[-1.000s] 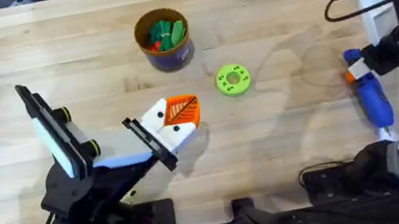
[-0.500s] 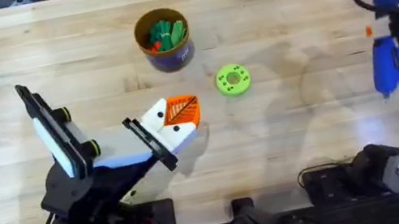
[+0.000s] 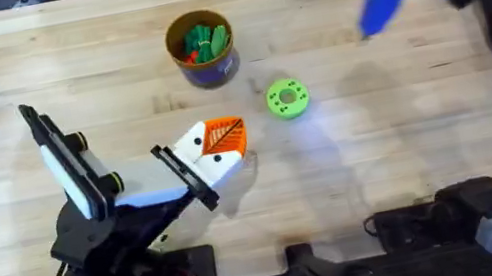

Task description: Pick up the gripper from the table and insert it into the empty holder that is missing its gripper. Then pick up a screw, insert it into the mounting hole, and use the screwdriver to tighten it. Finally, clean up the table by picking up the vegetable and placing it into the bucket.

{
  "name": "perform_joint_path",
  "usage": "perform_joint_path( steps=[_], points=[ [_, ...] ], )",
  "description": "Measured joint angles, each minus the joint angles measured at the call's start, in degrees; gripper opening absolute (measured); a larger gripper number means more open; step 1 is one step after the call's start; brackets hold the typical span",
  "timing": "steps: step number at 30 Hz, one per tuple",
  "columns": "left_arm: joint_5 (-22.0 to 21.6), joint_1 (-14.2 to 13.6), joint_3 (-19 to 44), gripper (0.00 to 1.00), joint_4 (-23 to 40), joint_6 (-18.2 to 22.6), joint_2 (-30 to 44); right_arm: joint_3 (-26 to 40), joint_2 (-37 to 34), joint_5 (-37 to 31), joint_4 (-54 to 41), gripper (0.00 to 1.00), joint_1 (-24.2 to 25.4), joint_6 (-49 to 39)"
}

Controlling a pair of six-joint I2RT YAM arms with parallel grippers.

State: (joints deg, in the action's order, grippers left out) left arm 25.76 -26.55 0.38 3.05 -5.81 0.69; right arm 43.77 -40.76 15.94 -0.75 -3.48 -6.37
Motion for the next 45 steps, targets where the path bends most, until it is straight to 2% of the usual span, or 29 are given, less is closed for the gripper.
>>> perform_joint_path(
  steps=[3, 8, 14, 15, 17, 26, 45],
  points=[
    [0.00, 0.00, 0.00, 0.004, 0.02, -0.01, 0.00, -3.69, -0.66, 0.46, 10.95, 0.025, -9.07, 5.32],
    [0.00, 0.00, 0.00, 0.004, 0.01, -0.01, -0.01, -5.07, -4.44, 1.32, 23.38, 0.025, -22.95, 9.16],
    [0.00, 0.00, 0.00, 0.004, 0.02, 0.00, -0.02, -5.07, -10.06, 2.00, 36.77, 0.025, -35.25, 10.65],
    [0.00, 0.00, 0.00, 0.004, 0.02, -0.02, 0.00, -5.07, -13.08, 2.15, 41.15, 0.025, -39.71, 10.89],
    [0.00, 0.00, 0.00, 0.004, 0.01, -0.01, -0.01, -5.07, -14.68, 2.19, 42.17, 0.025, -41.76, 10.93],
    [0.00, 0.00, 0.00, 0.004, 0.01, -0.02, -0.01, -5.07, -20.24, 2.20, 42.14, 0.025, -45.14, 11.08],
    [-0.02, 0.00, 0.00, 0.004, 0.02, -0.02, 0.00, -5.07, -23.38, 2.17, 42.43, 0.025, -45.27, 11.06]
  ],
)
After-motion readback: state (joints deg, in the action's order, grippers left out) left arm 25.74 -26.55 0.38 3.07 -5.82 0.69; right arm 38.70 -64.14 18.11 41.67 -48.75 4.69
